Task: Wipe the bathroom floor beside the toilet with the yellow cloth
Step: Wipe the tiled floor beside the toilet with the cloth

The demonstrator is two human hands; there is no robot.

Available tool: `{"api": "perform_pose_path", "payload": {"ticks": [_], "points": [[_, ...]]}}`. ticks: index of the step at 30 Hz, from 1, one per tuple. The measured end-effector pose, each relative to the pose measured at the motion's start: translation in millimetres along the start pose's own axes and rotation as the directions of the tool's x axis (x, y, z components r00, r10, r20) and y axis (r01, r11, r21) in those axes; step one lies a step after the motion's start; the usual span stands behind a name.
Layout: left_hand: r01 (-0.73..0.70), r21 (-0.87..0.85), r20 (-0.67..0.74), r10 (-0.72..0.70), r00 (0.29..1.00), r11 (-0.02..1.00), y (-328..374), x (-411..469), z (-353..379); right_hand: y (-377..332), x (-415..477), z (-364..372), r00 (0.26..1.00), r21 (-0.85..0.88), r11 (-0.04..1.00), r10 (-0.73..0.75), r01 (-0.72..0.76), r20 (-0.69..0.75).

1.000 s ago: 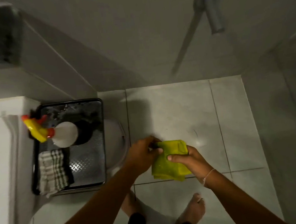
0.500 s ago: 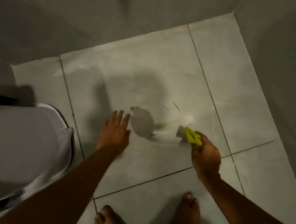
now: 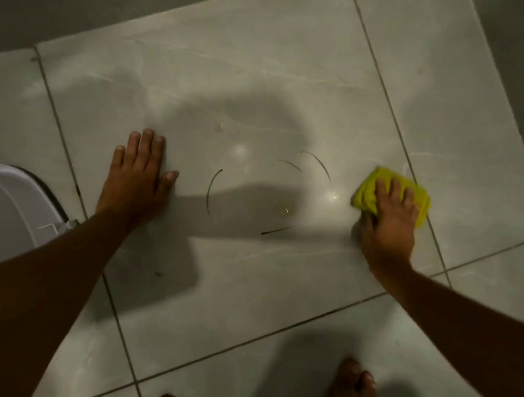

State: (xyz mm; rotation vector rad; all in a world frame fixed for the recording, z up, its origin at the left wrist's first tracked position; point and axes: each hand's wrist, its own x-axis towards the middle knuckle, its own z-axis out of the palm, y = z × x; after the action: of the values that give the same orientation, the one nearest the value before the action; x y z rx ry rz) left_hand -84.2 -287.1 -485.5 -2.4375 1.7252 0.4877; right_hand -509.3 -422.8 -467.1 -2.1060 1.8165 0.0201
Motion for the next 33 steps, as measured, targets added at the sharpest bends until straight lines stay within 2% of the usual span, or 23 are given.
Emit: {"api": "perform_pose_path", "payload": {"ticks": [2,3,5,6,8,10,11,12,13,15,16,17,19,21,22,24,25,26,27,29,31,32,33], "points": [[-0.020,0.007,-0.019,0.020,1.000,1.000,-2,4,5,-28,29,3,0.996,-0.018,0.998,-0.065,0.066,0.058],[-0.019,-0.003,-0.034,0.019,0.999,1.000,-3,4,7,-31,27,6,0.974,-0.050,0.976,-0.204,0.210,0.101],[-0.023,-0.022,-0.068,0.022,0.997,1.000,-3,4,8,-14,0,4,0.860,-0.123,0.860,-0.467,0.496,0.207],[-0.028,-0.023,-0.082,0.026,0.996,0.999,-2,3,7,3,-15,-3,0.832,-0.136,0.834,-0.490,0.534,0.261],[-0.048,-0.008,-0.096,0.047,0.994,0.999,-2,4,2,20,-13,-15,0.907,-0.106,0.916,-0.358,0.387,0.222],[-0.070,0.016,-0.106,0.072,0.992,0.997,-4,5,1,-10,21,-10,0.992,-0.011,0.995,-0.094,0.095,0.083],[-0.079,0.027,-0.117,0.082,0.990,0.996,-6,7,2,-37,44,-5,0.998,0.027,0.999,-0.018,0.017,0.052],[-0.085,0.034,-0.128,0.089,0.988,0.996,-8,7,3,-62,59,1,0.997,0.026,0.998,-0.054,0.053,0.063],[-0.092,0.039,-0.137,0.096,0.986,0.995,-9,8,5,-79,61,8,0.978,-0.007,0.983,-0.184,0.185,0.096],[-0.101,0.042,-0.152,0.106,0.983,0.994,-9,9,8,-76,45,16,0.862,-0.041,0.873,-0.472,0.487,0.183],[-0.101,0.036,-0.160,0.105,0.982,0.994,-9,9,8,-61,30,14,0.829,-0.042,0.844,-0.516,0.535,0.215],[-0.097,0.029,-0.170,0.101,0.980,0.995,-9,8,8,-44,20,5,0.853,-0.021,0.872,-0.473,0.489,0.221],[-0.091,0.024,-0.192,0.094,0.977,0.996,-8,6,8,-37,33,-6,0.969,0.024,0.975,-0.223,0.222,0.105],[-0.096,0.029,-0.226,0.100,0.969,0.995,-10,6,10,-75,79,-1,0.999,0.039,0.998,0.048,-0.048,0.001],[-0.102,0.031,-0.233,0.107,0.966,0.994,-11,7,12,-99,97,1,0.999,0.019,0.999,0.047,-0.048,0.019],[-0.110,0.029,-0.233,0.114,0.966,0.993,-13,8,13,-124,100,11,0.963,-0.031,0.966,-0.251,0.255,0.097],[-0.110,0.026,-0.230,0.113,0.967,0.994,-12,8,14,-118,87,15,0.892,-0.014,0.900,-0.429,0.435,0.146],[-0.105,0.014,-0.225,0.106,0.969,0.994,-11,6,14,-107,66,16,0.827,-0.001,0.843,-0.527,0.537,0.194],[-0.099,0.002,-0.227,0.097,0.969,0.995,-12,6,13,-92,44,10,0.809,0.024,0.836,-0.538,0.548,0.236],[-0.096,0.002,-0.228,0.094,0.969,0.995,-12,6,13,-72,36,-2,0.905,0.057,0.923,-0.384,0.380,0.183],[-0.095,0.012,-0.231,0.095,0.968,0.995,-15,7,14,-105,76,2,0.993,0.093,0.990,-0.107,0.103,0.044],[-0.093,0.019,-0.233,0.095,0.968,0.995,-16,7,16,-133,106,9,0.999,0.102,0.994,0.039,-0.038,-0.013],[-0.094,0.026,-0.235,0.097,0.967,0.995,-17,8,17,-164,128,12,0.996,0.100,0.991,0.090,-0.088,-0.016]]}}
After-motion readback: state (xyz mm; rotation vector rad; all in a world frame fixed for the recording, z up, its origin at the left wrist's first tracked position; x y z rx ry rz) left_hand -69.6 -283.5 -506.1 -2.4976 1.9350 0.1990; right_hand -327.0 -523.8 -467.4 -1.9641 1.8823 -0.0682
